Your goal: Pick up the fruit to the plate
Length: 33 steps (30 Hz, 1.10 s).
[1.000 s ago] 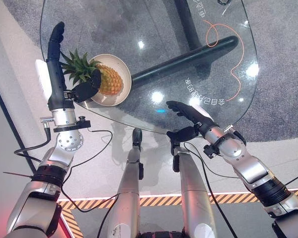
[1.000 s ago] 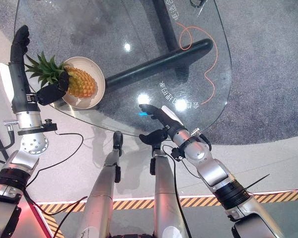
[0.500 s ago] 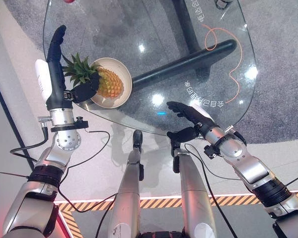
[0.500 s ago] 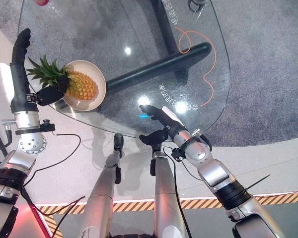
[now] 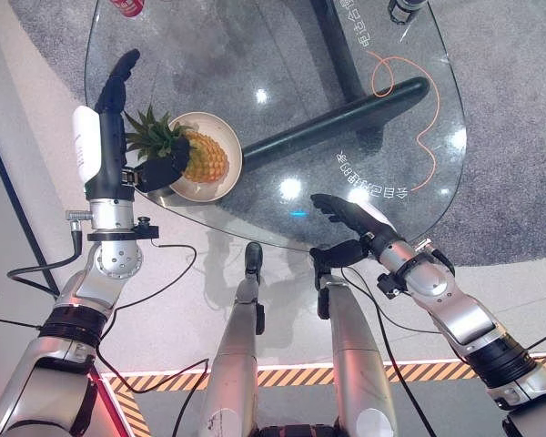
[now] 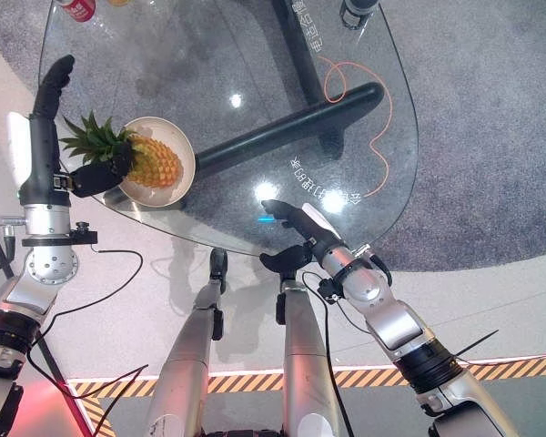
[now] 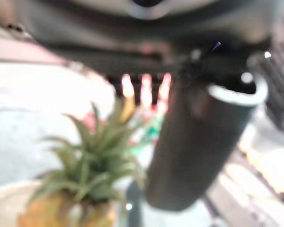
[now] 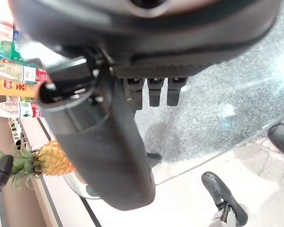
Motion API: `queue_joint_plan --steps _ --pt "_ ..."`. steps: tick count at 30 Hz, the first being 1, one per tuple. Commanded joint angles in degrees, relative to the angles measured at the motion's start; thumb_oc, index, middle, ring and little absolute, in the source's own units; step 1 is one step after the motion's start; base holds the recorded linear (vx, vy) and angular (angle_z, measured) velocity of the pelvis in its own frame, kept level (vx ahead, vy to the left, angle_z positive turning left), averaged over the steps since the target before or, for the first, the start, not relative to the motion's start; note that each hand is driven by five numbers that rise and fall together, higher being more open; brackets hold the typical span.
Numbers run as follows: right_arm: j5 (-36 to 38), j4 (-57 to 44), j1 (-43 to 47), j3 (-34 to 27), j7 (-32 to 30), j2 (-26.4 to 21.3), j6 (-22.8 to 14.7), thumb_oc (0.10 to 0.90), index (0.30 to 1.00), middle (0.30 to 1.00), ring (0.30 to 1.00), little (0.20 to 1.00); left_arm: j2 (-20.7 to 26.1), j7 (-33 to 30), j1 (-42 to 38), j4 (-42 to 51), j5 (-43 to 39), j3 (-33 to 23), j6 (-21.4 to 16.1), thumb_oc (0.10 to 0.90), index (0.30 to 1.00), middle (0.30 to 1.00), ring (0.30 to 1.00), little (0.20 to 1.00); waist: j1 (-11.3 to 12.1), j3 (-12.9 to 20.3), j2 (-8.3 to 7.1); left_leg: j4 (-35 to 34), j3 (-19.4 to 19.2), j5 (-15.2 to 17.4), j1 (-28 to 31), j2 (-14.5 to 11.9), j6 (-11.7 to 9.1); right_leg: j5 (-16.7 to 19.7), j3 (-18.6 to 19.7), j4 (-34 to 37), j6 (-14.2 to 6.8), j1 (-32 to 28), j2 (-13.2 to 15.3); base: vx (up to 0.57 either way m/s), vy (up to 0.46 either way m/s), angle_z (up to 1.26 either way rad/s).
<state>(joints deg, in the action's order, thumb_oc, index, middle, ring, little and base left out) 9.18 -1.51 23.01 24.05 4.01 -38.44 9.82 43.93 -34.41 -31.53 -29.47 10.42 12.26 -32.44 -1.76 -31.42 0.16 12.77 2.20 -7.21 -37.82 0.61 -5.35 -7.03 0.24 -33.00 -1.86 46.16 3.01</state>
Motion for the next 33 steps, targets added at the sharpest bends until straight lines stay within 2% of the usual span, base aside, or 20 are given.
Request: queue_joint_plan --steps 1,14,22,28,33 --pt "2.10 -7.60 -0.48 -2.75 -0.04 -0.92 -4.74 0.800 0.900 0.900 0.900 0.900 1.93 -2.00 -1.62 6.15 1.76 -3.34 -2.32 0.800 0.900 0.900 0.900 0.900 -1.82 1.63 2.86 7.04 -4.94 7.44 0.86 4.78 3.20 5.90 -0.91 11.66 -1.98 -6.07 -2.39 0.00 0.000 0.00" --pt "1.33 -7.48 -3.51 -3.99 0.18 -0.81 -7.26 0.800 0.900 0.900 0.900 0.900 1.97 0.25 1.02 10.72 3.69 -1.84 -2.67 0.800 0.900 0.900 0.900 0.900 -2.12 1.63 2.45 7.14 -4.78 7.78 3.13 4.61 2.86 5.43 -0.35 12.60 -1.88 -9.40 -2.48 0.00 -0.028 -0.02" --pt "1.93 -7.21 -4.38 -4.02 -0.22 -0.19 -8.17 0.800 0.900 0.900 0.900 0.900 3.40 1.75 1.84 13.77 5.27 -1.73 -6.00 0.800 0.900 0.900 0.900 0.900 -1.70 1.63 2.01 6.24 -3.76 7.91 6.42 4.83 3.11 5.09 -0.61 13.26 -1.93 -12.88 -2.50 0.01 -0.050 0.02" --pt "0.84 -7.97 -6.92 -5.38 -0.11 0.73 -8.27 0.800 0.900 0.900 0.900 0.900 2.58 4.97 5.20 21.09 2.43 -4.08 -6.37 0.800 0.900 0.900 0.900 0.900 -1.02 1.63 1.99 5.15 -2.56 8.02 9.93 5.49 3.34 4.97 -0.69 14.49 -2.03 -16.67 -2.31 0.00 0.000 0.00" --pt "0.84 -6.58 -9.65 -6.52 0.87 1.71 -9.28 0.800 0.900 0.900 0.900 0.900 -0.09 9.81 10.41 23.40 -4.46 -6.15 -5.33 0.800 0.900 0.900 0.900 0.900 -0.25 1.63 1.37 3.33 -1.19 8.04 14.62 5.87 3.39 5.03 -0.60 16.53 -2.37 -21.67 -2.21 -0.01 -0.037 -0.01"
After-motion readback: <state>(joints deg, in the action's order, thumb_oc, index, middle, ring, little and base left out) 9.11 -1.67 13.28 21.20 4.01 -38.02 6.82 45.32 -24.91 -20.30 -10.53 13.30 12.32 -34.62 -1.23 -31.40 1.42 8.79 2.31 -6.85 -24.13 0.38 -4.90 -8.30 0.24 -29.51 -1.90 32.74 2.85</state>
